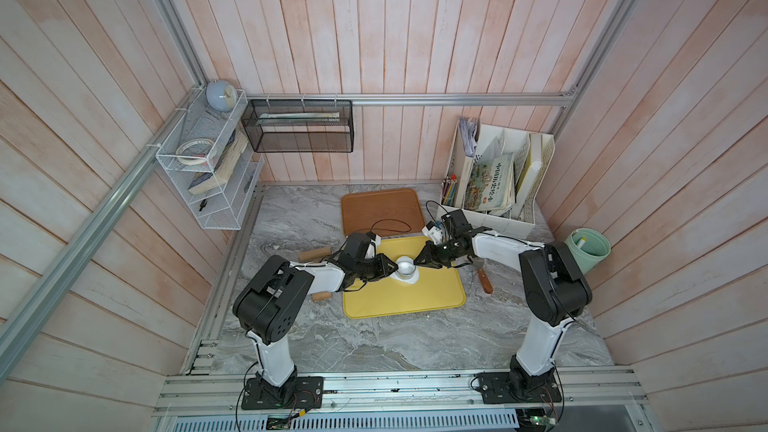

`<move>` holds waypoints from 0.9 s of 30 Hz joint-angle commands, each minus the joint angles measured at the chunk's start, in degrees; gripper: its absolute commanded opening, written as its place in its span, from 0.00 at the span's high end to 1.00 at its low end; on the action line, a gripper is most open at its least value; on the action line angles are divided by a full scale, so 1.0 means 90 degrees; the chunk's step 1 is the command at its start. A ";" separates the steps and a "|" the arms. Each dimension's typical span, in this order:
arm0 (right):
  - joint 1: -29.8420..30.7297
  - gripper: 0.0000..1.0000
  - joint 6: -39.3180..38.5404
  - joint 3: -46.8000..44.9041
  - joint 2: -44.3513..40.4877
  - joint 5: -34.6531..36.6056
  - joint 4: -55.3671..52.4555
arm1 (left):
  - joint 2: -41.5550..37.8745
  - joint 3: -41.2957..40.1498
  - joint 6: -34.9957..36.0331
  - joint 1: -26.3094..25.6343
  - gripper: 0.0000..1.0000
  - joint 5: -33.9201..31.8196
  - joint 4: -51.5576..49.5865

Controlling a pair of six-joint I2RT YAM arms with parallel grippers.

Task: Roll out the dumpling wrappers from the dough
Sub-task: Press the dumpling wrapper on the work surface.

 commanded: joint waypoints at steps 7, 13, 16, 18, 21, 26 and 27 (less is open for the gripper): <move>-0.0032 0.88 -0.0108 -0.0085 0.0184 -0.0036 0.0115 | 0.0209 0.0191 -0.0023 -0.0020 0.75 0.0009 0.0119; -0.0051 0.89 -0.0128 -0.0144 0.0213 -0.0066 0.0146 | 0.0346 0.0223 -0.0014 -0.0010 0.75 -0.0159 -0.0121; -0.0052 0.89 -0.0147 -0.0164 0.0213 -0.0050 0.0144 | 0.0395 0.0147 0.0002 -0.0010 0.76 -0.0277 -0.0293; -0.0060 0.90 -0.0148 -0.0193 0.0246 0.0033 0.0130 | 0.0416 0.0058 -0.0049 -0.0009 0.76 -0.0372 -0.0445; -0.0119 0.91 -0.0138 -0.0362 0.0398 0.0123 0.0122 | 0.0469 -0.0078 -0.0217 0.0000 0.77 -0.0597 -0.0879; -0.0255 0.92 -0.0101 -0.0813 0.0678 0.0397 0.0173 | 0.0553 -0.0469 -0.0591 0.0049 0.81 -0.0767 -0.1154; -0.0298 0.92 -0.0089 -0.0899 0.0749 0.0437 0.0188 | 0.0553 -0.0510 -0.0624 0.0049 0.81 -0.0782 -0.1199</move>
